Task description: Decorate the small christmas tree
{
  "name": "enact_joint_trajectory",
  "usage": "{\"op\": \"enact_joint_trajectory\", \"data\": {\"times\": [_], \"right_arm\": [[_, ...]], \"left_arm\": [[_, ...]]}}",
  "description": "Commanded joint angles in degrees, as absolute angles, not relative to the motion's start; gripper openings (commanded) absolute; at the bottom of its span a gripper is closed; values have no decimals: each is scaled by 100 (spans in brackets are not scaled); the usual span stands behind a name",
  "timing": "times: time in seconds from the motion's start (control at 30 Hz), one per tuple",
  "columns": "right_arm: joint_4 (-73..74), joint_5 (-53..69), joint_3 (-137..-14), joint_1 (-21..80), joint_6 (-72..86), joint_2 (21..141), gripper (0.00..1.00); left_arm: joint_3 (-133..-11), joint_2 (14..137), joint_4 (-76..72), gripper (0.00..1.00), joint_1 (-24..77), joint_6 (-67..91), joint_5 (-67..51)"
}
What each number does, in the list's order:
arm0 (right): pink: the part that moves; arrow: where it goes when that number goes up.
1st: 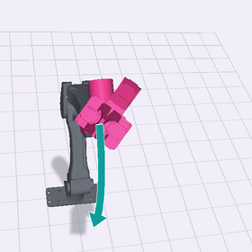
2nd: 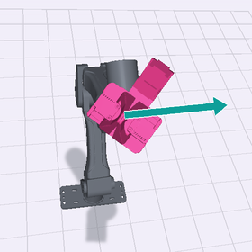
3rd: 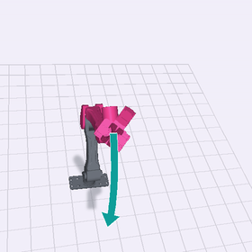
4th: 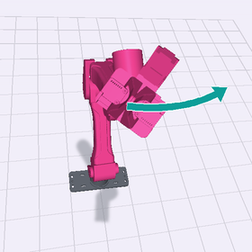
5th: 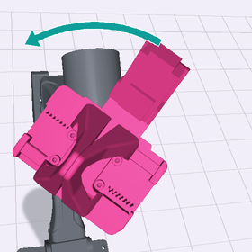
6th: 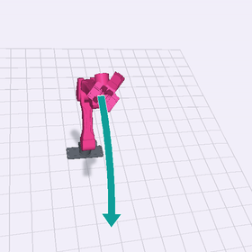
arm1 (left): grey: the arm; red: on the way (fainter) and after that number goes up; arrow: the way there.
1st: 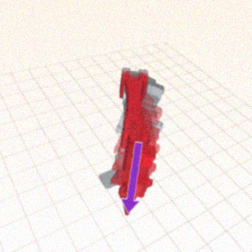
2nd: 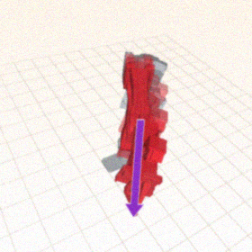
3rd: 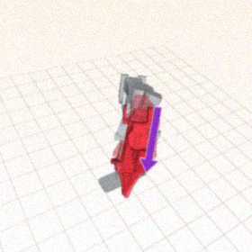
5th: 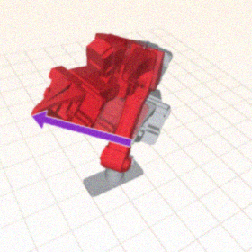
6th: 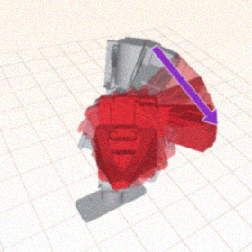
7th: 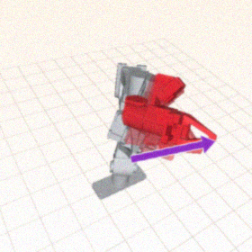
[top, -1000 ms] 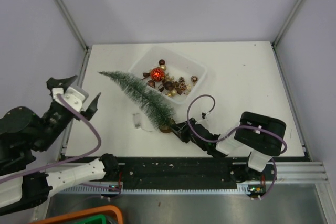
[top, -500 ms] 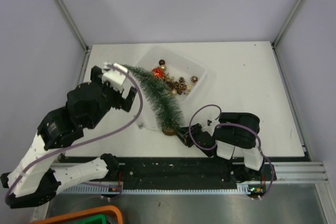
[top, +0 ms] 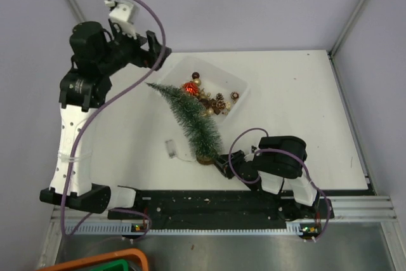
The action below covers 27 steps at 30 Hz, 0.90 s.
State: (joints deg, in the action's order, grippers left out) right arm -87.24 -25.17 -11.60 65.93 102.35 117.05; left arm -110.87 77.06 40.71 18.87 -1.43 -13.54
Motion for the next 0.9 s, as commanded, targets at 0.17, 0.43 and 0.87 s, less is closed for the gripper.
{"op": "enact_joint_trajectory", "data": {"times": [0.17, 0.43, 0.87], "right_arm": [[-8692, -2408, -879, 6504, 10450, 12067, 0], [-8771, -2312, -1002, 6460, 10477, 11971, 0], [-8473, -2118, -1274, 6442, 10310, 11655, 0]], "left_arm": [[-10118, 7077, 2874, 99, -1071, 1873, -7425], [-7807, 5521, 3539, 99, -1582, 144, -7208], [-5513, 5282, 3107, 89, -1521, -1067, -7506]]}}
